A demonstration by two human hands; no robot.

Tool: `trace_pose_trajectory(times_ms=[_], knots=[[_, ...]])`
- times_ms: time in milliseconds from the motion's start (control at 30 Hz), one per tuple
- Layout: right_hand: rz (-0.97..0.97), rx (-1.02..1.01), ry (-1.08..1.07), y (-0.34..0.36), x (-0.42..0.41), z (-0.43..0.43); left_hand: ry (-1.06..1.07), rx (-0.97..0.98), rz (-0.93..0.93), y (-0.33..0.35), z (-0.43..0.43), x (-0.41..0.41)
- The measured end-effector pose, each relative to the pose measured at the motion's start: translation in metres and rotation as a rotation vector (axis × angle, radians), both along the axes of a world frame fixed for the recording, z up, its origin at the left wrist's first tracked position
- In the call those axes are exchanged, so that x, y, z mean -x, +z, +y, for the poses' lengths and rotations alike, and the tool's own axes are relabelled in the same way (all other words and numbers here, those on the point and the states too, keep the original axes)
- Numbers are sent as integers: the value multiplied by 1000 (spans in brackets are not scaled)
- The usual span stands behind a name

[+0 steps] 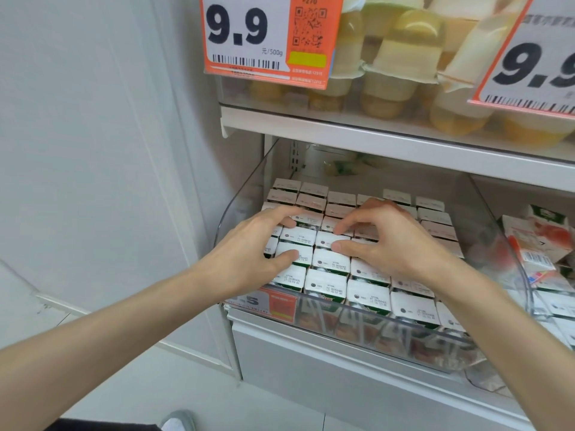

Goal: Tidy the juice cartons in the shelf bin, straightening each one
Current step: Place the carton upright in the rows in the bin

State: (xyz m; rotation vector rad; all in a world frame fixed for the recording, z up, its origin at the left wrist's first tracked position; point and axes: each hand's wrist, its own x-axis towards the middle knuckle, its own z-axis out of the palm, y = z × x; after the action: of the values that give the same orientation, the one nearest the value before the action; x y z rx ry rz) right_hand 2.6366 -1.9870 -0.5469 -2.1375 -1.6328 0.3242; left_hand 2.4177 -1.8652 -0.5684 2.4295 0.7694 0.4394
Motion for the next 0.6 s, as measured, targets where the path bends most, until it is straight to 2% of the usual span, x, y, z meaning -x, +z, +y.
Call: trace_pose_trajectory(times_ms=[167,400,600], knots=[[-9,24,33,0,-6,0,-5,-2,2,-1,-1,-1],[-196,58,110,2,-1,6,-6,-10,-11,-4,-2,-1],[-261,134,139,14,4,9,-3,-8,7,-2,-2,-2]])
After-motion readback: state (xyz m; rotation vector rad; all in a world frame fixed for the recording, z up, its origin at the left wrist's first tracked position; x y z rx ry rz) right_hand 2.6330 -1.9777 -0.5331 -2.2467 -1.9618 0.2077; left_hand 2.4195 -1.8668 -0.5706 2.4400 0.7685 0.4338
